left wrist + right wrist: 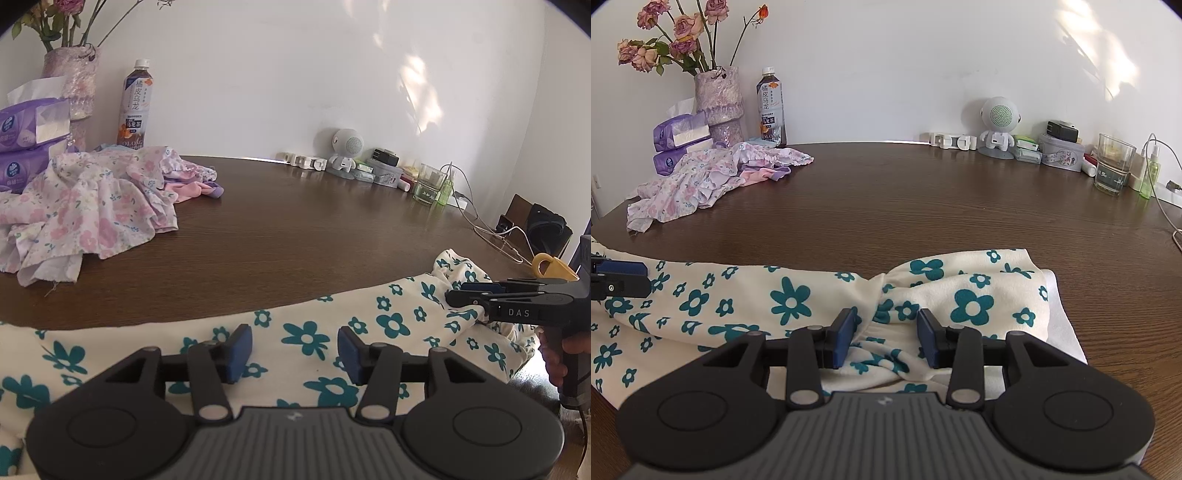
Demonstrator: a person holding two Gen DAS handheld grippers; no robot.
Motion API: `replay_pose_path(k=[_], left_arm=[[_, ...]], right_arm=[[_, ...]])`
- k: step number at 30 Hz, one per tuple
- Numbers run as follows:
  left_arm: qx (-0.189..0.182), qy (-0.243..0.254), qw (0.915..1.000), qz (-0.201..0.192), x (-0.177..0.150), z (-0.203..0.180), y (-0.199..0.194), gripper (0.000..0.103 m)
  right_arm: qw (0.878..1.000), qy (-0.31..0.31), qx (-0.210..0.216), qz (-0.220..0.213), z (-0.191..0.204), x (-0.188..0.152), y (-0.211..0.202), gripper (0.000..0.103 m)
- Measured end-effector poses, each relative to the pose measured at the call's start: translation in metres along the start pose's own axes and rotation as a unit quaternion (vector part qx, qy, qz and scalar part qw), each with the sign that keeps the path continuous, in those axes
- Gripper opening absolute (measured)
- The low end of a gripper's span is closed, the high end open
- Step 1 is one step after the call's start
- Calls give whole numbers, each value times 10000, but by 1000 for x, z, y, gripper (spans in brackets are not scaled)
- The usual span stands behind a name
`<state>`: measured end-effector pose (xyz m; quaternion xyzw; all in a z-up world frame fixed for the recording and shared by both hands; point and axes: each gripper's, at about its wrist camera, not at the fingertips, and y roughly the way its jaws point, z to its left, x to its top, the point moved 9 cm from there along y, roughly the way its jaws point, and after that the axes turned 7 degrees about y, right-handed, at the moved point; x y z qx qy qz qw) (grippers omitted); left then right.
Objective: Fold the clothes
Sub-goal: 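Hold both tools pinching the laid shirt edge against the table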
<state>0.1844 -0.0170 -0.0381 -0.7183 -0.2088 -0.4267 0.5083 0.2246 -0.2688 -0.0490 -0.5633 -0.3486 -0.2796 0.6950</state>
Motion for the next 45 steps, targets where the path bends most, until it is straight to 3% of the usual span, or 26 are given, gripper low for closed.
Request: replay_pose_path(k=[45], left_arm=[[-28,105,9999,28,-1,-4,2,60]], right_arm=[[10000,42,33,-9,-1,1,-1,39]])
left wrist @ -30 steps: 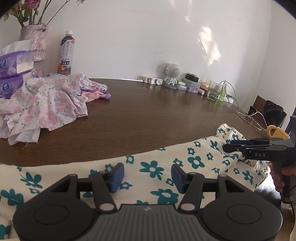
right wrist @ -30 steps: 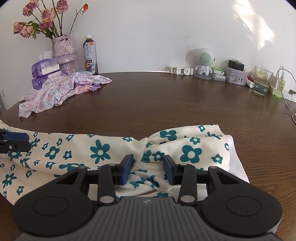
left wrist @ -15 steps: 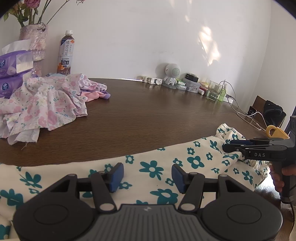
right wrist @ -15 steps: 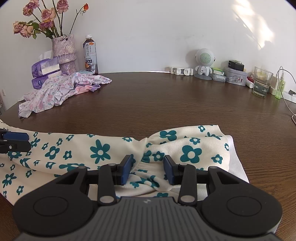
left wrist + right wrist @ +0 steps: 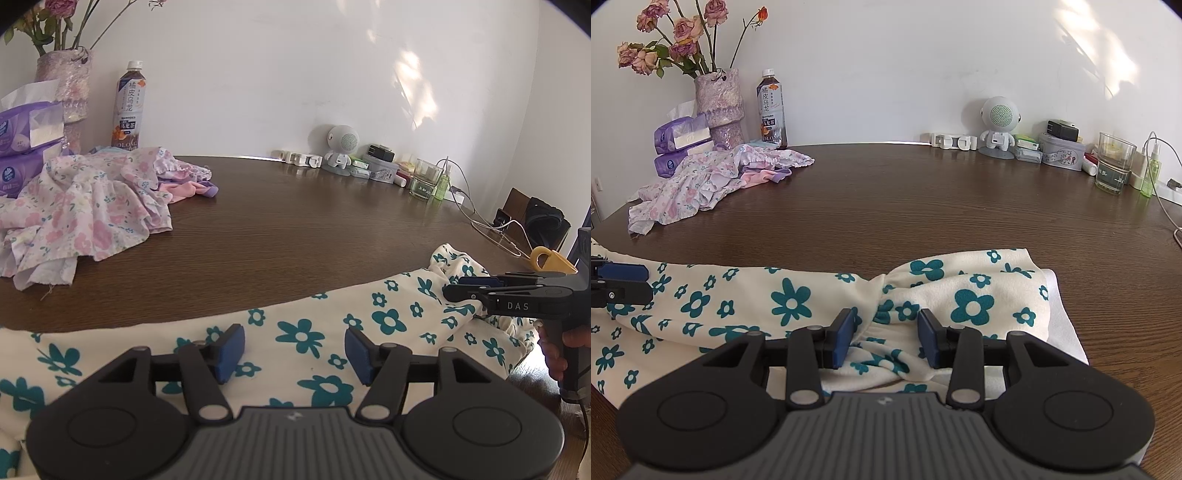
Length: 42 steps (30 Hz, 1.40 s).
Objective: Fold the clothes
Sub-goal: 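Hold both tools pinching the laid shirt edge against the table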
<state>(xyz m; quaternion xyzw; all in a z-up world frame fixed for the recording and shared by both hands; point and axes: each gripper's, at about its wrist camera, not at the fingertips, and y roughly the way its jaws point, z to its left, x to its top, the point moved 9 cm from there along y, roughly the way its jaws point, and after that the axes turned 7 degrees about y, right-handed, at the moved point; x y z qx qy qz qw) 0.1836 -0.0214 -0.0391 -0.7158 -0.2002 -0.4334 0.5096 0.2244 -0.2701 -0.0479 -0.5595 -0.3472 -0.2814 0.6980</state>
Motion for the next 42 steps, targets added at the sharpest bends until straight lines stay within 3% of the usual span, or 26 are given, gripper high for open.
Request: replay_pose_path(k=[27,42], left_arm=[[-82,5,10000,7,0,-1,1,65],[131,329,9993,101,-1,-8,4,67]], right_arm=[[10000,13,6,8,0,0,0,39],[10000,18,-3,12,0,-1,-1,40]])
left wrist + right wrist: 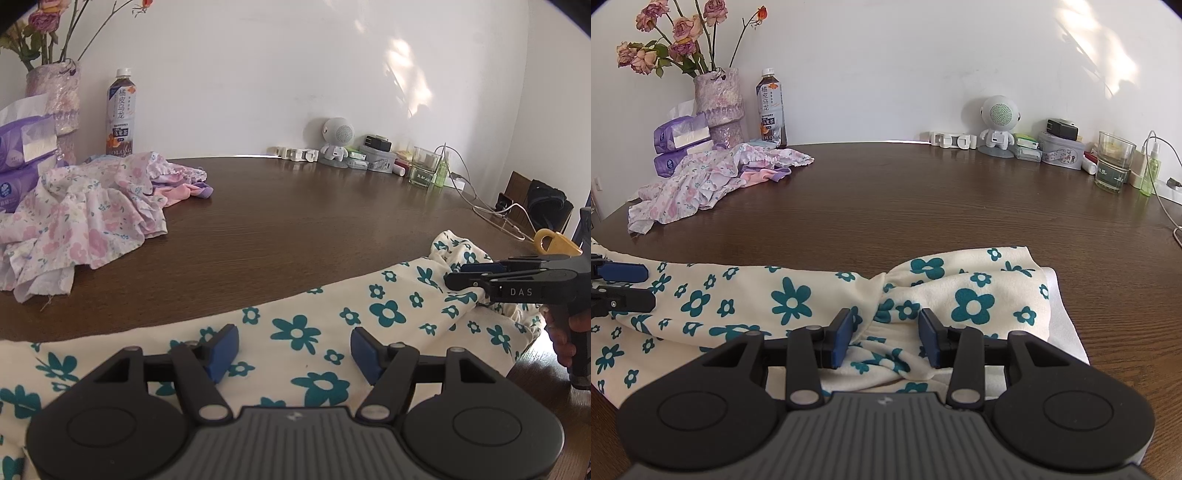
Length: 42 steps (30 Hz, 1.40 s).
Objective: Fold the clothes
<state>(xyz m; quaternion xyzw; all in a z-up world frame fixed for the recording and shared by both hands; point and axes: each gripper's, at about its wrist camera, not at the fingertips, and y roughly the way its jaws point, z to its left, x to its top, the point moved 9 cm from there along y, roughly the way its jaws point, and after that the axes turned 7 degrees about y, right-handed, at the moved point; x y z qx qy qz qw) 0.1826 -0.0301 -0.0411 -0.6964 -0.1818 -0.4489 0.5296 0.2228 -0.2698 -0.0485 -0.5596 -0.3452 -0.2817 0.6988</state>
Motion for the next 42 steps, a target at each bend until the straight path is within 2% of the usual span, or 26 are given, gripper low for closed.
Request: replay_pose_path(k=[10,16,20,23,25,27,28,34,39,42], left_arm=[[135,250,9996,81,0,-5,3,70],[173,245,9994,147,3,-7,0,72],[101,104,9997,-201,17,-12,-17,72],[107,-59,9992,-368,25,-13,-24,66],[161,-46,9996,-234,22,-14,-20,53],[172,-103,9998,-64,16,-12,-14,27],[165,-150,9998,14,13,-11,-12,23],[272,-285,9991,173,0,-4,-6,23],[287,-322,9990,105,1,-5,-11,28],[283,-363,9989,-63,7,-4,-24,31]], right_arm=[[10000,57,20,-2,0,-1,-1,42],[9994,281,184,-76,-2,2,-11,49],[9969,520,506,-312,4,15,-26,49],[9971,467,531,-281,9,18,-26,49],[9982,360,458,-130,11,14,-20,49],[9987,308,410,-4,11,10,-14,49],[9987,304,398,46,10,7,-12,49],[9990,226,344,164,12,0,-3,49],[9995,145,255,137,16,2,-6,50],[9994,97,312,-84,18,9,-18,50]])
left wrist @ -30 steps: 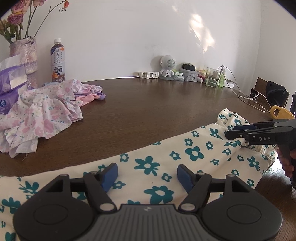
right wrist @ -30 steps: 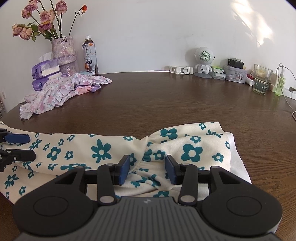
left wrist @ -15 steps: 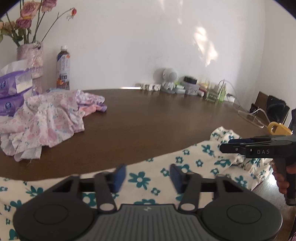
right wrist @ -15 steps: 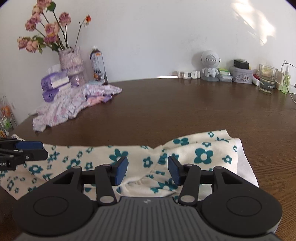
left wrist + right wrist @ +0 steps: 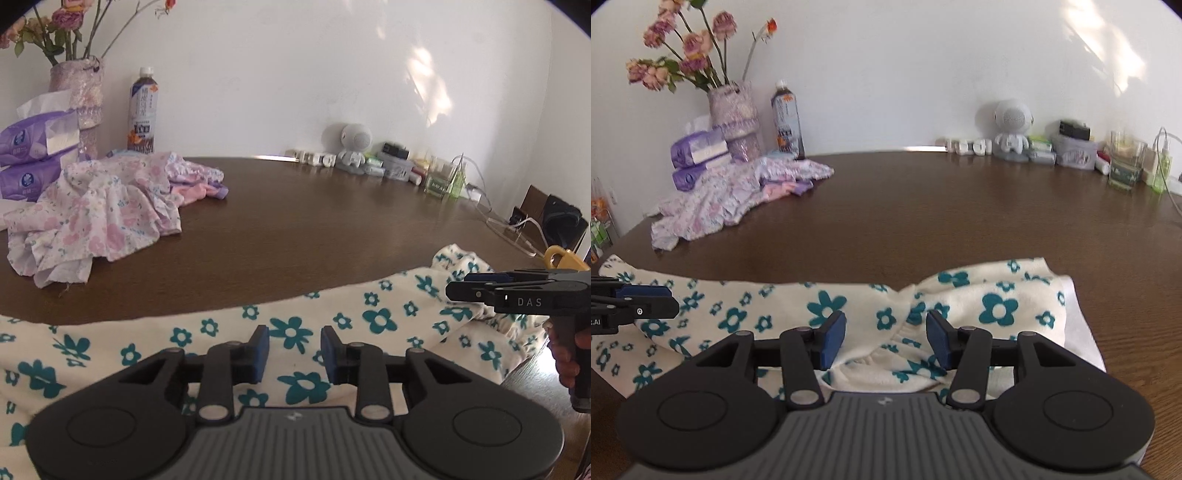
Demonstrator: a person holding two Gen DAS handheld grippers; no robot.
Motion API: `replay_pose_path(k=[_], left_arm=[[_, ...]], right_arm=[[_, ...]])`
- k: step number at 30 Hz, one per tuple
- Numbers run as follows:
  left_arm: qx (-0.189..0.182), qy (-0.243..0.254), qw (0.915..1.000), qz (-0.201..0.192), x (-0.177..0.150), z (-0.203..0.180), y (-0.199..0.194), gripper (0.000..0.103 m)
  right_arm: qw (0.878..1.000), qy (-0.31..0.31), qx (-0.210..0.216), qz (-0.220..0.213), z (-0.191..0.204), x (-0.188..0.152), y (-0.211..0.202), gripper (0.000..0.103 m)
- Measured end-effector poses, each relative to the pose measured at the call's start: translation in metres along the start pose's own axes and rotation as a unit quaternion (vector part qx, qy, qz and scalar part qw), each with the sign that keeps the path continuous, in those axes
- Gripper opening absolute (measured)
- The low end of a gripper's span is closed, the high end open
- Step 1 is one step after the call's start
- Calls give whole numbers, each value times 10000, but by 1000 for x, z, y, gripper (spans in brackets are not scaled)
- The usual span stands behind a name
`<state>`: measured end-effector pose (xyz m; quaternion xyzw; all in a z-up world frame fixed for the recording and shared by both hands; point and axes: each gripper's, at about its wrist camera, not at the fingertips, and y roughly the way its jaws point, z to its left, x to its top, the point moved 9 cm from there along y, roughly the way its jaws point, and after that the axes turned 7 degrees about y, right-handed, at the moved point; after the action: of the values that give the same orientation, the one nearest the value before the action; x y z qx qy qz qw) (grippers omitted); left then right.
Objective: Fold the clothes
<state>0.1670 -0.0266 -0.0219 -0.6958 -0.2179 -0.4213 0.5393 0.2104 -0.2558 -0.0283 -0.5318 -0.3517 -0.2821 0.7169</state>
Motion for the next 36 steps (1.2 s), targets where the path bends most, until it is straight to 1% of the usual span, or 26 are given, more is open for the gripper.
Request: replay_pose_path(k=[1,3,6,8,11,13,14,16,17,19,22,23,25,28,30,32,34,36], left_arm=[[15,-13,10000,-41,1,1,-4,31],[67,-36,10000,-58,2,4,-10,31],[124,-76,9999,54,-2,9,-13,32],[171,-103,9997,165,-9,14,-10,34],[218,-133,9994,235,-20,19,-5,33],[224,-155,9995,127,-18,21,-11,33],[245,-139,9996,44,-16,22,-17,33],[361,-53,9992,-152,-11,26,-32,34],[474,-22,9987,-178,-12,30,-38,35],[686,-60,9976,-113,-17,43,-43,35],[803,-203,9965,137,-32,59,-41,28],[795,-235,9964,162,-37,62,-39,29],[731,-325,9967,99,-42,67,-39,29],[730,-430,9964,57,-35,72,-46,28],[861,-392,9955,-98,-27,78,-59,28],[1158,-501,9919,-160,-22,94,-69,28],[1456,-758,9863,-138,-23,113,-75,28],[1585,-1054,9817,-88,-29,129,-76,28]], right_arm=[[10000,-45,-6,-55,1,2,-3,50],[9999,-131,-33,-17,3,2,-4,50],[9994,-287,-45,167,8,-6,1,45],[9988,-393,-58,285,11,-11,5,44],[9981,-497,-110,338,12,-17,12,44],[9988,-345,-70,336,12,-13,10,45],[9992,-311,-51,261,14,-10,5,45],[9986,-515,104,59,27,-5,-7,45],[9978,-636,190,-18,35,-4,-12,45],[9962,-805,319,34,48,-7,-14,45],[9939,-981,339,368,58,-21,-2,44],[9933,-1027,296,446,58,-27,3,44],[9935,-1037,296,356,57,-31,7,44],[9941,-915,374,440,55,-26,5,44],[9945,-863,426,421,55,-22,1,45],[9946,-870,456,328,57,-18,-3,45],[9947,-874,455,301,58,-16,-2,45],[9946,-889,435,318,58,-16,2,45]])
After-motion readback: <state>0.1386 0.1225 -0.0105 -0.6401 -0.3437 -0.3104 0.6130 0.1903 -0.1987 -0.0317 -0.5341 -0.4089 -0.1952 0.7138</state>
